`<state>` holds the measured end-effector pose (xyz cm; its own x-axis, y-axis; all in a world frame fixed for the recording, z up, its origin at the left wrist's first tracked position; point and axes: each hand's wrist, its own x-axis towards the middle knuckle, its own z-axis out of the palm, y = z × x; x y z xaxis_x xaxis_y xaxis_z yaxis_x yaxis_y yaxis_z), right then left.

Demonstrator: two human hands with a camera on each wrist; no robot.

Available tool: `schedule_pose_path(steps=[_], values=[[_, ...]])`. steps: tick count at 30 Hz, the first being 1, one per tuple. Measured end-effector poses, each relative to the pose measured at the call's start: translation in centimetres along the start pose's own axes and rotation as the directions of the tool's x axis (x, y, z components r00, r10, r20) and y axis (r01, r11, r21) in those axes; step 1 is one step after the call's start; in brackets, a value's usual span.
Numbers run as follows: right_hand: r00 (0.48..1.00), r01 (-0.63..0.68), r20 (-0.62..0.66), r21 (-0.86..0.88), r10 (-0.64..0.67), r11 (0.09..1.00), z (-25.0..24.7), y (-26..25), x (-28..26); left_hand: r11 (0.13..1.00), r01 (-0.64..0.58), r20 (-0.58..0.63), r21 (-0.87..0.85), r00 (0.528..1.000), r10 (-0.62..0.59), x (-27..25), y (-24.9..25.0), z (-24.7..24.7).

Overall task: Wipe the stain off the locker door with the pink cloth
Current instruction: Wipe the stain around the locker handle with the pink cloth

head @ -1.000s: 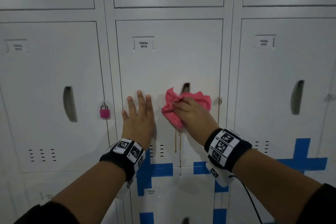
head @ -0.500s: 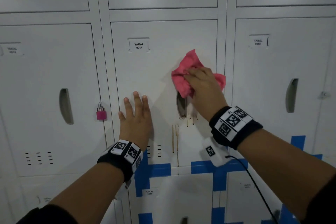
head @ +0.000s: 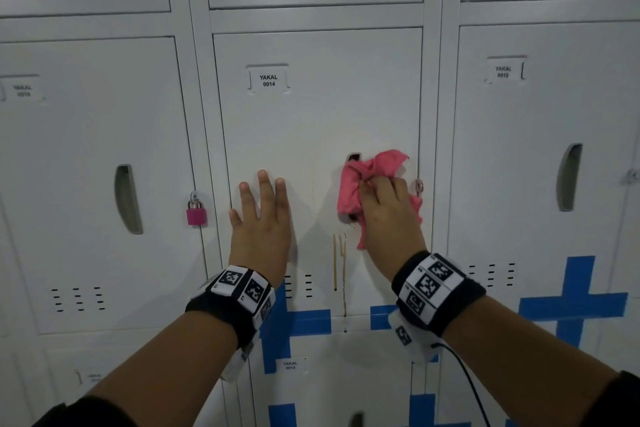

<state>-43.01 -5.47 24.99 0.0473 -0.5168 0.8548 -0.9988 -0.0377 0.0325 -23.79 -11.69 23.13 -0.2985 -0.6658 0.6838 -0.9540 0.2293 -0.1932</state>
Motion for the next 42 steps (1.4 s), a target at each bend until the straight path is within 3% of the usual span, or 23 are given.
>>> schedule_pose_path(steps=[5, 11, 16, 18, 22, 24, 26, 28, 31, 37, 42], values=[[0.986, -0.071, 0.153, 0.06, 0.061, 0.996, 0.9, -1.0, -2.3, 1.0, 0.0, 0.002, -0.004, 1.0, 0.0, 0.0, 0.1, 0.1], [0.996, -0.05, 0.076, 0.107, 0.042, 0.993, 2.5, -1.0, -4.0, 1.0, 0.009, 0.006, -0.016, 1.0, -0.009, 0.1, 0.1, -0.1], [0.976, -0.156, 0.193, 0.306, 0.099, 0.939, 3.0, 0.0, -4.3, 1.0, 0.011, 0.035, -0.016, 0.999, -0.011, 0.0, 0.1, -0.5], [0.978, -0.101, 0.208, 0.327, 0.033, 0.94, 2.2, 0.2, -4.3, 1.0, 0.01, 0.06, -0.018, 0.998, -0.009, -0.1, 0.2, -0.9], [0.998, 0.046, -0.057, 0.449, -0.022, 0.892, -0.4, 0.1, -2.2, 0.999, 0.015, 0.079, -0.033, 0.997, -0.012, -0.1, 0.4, -1.6], [0.991, 0.07, -0.136, 0.448, -0.009, 0.891, -1.2, -0.4, -0.1, 0.999, 0.021, 0.074, -0.029, 0.997, -0.018, -0.1, 0.4, -1.7], [0.993, 0.044, -0.117, 0.394, 0.003, 0.918, -1.5, -1.0, 1.9, 0.999, 0.023, 0.07, -0.037, 0.997, -0.021, -0.2, 0.4, -1.6], [0.997, 0.014, -0.076, 0.151, -0.002, 0.988, -1.5, -1.7, 3.1, 0.999, 0.018, 0.07, -0.039, 0.997, -0.016, -0.3, 0.3, -1.5], [1.0, -0.026, -0.003, -0.105, 0.026, 0.994, -1.2, -2.7, 3.2, 1.0, 0.006, 0.071, -0.02, 0.997, -0.004, -0.3, 0.1, -1.5], [0.982, -0.183, -0.066, -0.058, 0.179, 0.981, 0.9, -3.6, 1.7, 0.999, 0.001, 0.071, -0.036, 0.997, 0.002, -0.3, 0.1, -1.4], [0.992, -0.104, -0.066, -0.008, 0.103, 0.995, 1.2, -2.2, 3.0, 1.0, 0.011, 0.07, -0.013, 0.997, -0.01, -0.1, 0.3, -1.5]])
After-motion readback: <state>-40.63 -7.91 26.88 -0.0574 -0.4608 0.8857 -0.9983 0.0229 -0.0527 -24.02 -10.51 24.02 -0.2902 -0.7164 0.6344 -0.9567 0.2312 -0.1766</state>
